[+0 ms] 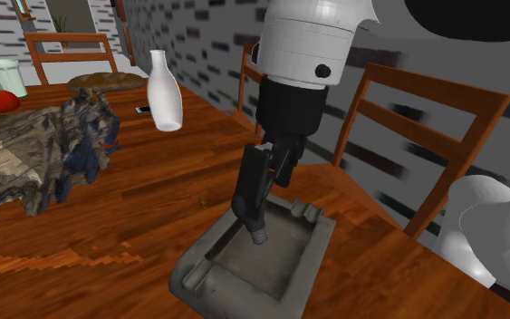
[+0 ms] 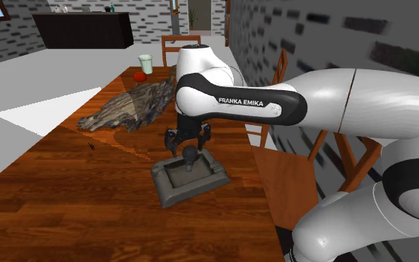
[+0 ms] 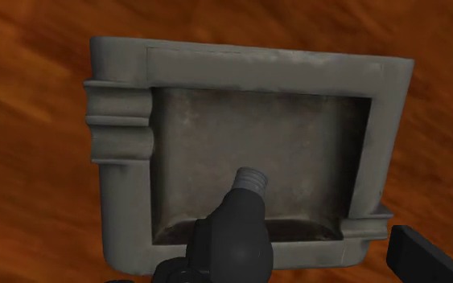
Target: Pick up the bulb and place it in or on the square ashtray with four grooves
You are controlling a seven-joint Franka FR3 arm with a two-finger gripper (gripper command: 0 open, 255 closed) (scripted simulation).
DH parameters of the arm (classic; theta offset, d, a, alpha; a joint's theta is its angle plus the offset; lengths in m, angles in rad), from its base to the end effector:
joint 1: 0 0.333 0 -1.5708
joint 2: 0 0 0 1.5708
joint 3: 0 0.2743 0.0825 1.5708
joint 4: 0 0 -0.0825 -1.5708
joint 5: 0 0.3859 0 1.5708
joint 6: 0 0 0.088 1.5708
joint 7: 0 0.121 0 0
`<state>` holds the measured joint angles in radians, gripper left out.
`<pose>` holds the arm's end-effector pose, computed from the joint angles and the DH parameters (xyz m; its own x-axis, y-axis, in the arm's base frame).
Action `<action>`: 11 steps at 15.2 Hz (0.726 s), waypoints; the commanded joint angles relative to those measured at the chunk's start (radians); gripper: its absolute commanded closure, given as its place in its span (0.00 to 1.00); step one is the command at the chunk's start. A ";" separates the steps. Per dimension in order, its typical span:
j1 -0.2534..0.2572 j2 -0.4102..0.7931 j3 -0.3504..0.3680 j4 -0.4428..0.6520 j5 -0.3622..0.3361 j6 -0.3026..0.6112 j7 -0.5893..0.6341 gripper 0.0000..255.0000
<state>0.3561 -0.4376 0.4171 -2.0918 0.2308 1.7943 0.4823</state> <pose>0.3020 0.3540 0.5392 0.9731 0.2198 0.0693 0.2260 -0.9689 -0.1003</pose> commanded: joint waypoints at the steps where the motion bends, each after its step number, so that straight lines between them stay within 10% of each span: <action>1: -0.003 -0.003 -0.010 0.048 -0.004 -0.052 0.000 0.00; 11: -0.006 0.001 -0.019 0.111 -0.010 -0.111 0.003 0.00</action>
